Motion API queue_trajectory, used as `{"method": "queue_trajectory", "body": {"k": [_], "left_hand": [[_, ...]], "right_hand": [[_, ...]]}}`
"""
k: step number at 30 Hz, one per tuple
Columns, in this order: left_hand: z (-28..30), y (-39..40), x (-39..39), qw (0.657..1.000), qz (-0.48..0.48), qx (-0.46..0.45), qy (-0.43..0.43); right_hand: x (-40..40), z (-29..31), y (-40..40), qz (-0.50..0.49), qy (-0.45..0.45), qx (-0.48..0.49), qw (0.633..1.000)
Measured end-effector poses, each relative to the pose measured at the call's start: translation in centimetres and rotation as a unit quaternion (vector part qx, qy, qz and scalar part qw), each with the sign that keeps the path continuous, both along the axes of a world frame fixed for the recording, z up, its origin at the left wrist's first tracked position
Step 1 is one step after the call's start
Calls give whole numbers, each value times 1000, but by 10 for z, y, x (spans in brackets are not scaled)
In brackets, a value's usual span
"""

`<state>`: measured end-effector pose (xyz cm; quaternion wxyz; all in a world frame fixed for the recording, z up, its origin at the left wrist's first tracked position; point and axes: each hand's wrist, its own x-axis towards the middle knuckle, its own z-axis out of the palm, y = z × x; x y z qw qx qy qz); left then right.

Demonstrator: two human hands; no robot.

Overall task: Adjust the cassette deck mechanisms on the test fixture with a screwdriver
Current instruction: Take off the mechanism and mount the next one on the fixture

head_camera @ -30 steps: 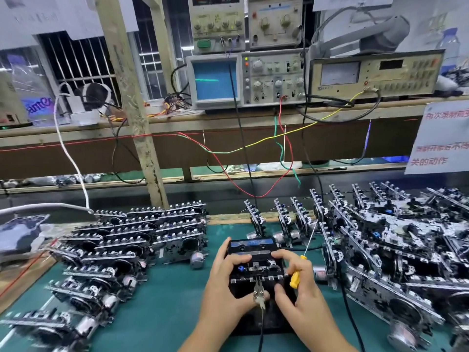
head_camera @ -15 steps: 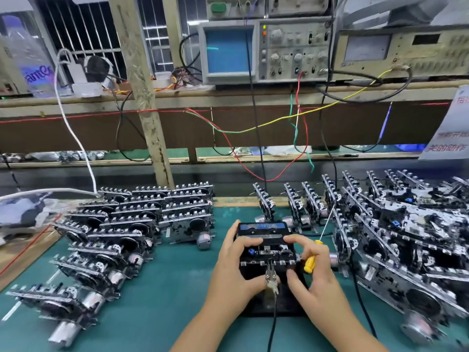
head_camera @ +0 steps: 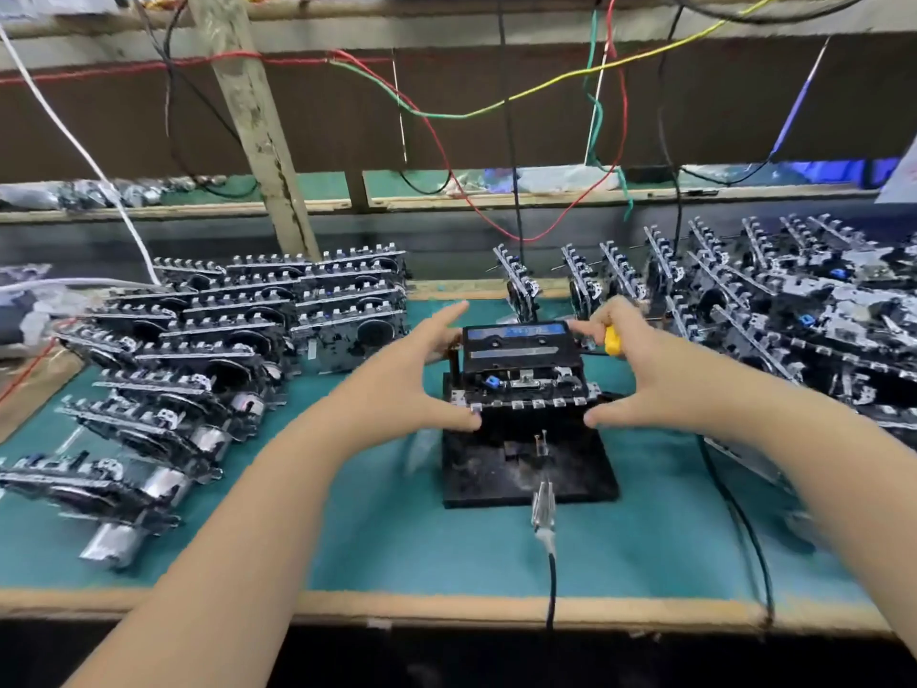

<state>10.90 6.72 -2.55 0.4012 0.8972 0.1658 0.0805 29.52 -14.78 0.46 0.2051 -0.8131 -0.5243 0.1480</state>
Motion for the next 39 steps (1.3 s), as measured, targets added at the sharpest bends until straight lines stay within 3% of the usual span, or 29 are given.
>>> {"method": "queue_trajectory", "body": {"k": [9, 13, 21, 27, 30, 34, 39], "left_hand": [[10, 1, 4, 1000, 19, 24, 7], [8, -4, 2, 999, 25, 21, -2], [-17, -54, -7, 982, -20, 165, -87], [-38, -75, 11, 974, 109, 71, -184], [-42, -75, 16, 970, 120, 16, -208], [-47, -74, 17, 966, 121, 7, -229], [-47, -76, 17, 964, 117, 9, -240]], "right_hand": [[4, 10, 16, -20, -11, -19, 1000], [5, 5, 12, -30, 25, -6, 999], [6, -1, 8, -33, 32, 11, 999], [6, -3, 6, -35, 0, 14, 999], [4, -3, 4, -34, 1, 12, 999], [-2, -3, 0, -28, 9, 10, 1000], [-26, -9, -16, -6, 49, 158, 986]]}}
